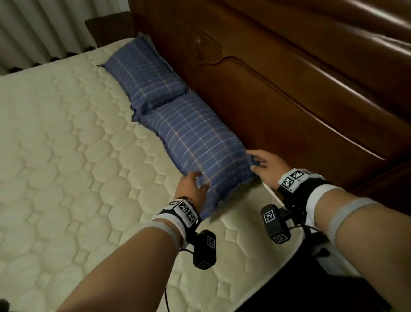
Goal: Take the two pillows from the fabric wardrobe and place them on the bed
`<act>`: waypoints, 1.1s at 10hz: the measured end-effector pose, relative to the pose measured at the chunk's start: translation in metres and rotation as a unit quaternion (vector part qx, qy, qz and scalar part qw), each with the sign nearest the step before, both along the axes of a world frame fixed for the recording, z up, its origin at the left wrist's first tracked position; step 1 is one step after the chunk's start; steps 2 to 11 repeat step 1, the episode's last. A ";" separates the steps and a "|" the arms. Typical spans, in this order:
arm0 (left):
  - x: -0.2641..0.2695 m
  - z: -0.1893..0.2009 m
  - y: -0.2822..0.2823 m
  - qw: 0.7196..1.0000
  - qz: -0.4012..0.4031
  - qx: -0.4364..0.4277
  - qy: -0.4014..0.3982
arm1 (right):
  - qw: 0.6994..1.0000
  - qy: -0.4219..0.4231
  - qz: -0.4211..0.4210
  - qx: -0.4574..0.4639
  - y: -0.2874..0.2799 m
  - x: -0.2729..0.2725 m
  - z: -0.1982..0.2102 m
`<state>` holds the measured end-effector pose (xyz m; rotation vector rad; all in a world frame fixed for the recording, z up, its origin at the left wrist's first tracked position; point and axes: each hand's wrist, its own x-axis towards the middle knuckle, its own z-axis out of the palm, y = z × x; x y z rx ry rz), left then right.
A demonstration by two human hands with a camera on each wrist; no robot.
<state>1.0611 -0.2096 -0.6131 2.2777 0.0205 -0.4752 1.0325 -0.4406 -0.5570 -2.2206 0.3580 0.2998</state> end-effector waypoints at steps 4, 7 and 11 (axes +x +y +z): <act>-0.009 0.010 -0.026 0.995 -0.081 0.029 -0.058 | 0.998 -0.013 -0.054 0.028 -0.008 -0.029 0.000; -0.009 0.010 -0.026 0.995 -0.081 0.029 -0.058 | 0.998 -0.013 -0.054 0.028 -0.008 -0.029 0.000; -0.009 0.010 -0.026 0.995 -0.081 0.029 -0.058 | 0.998 -0.013 -0.054 0.028 -0.008 -0.029 0.000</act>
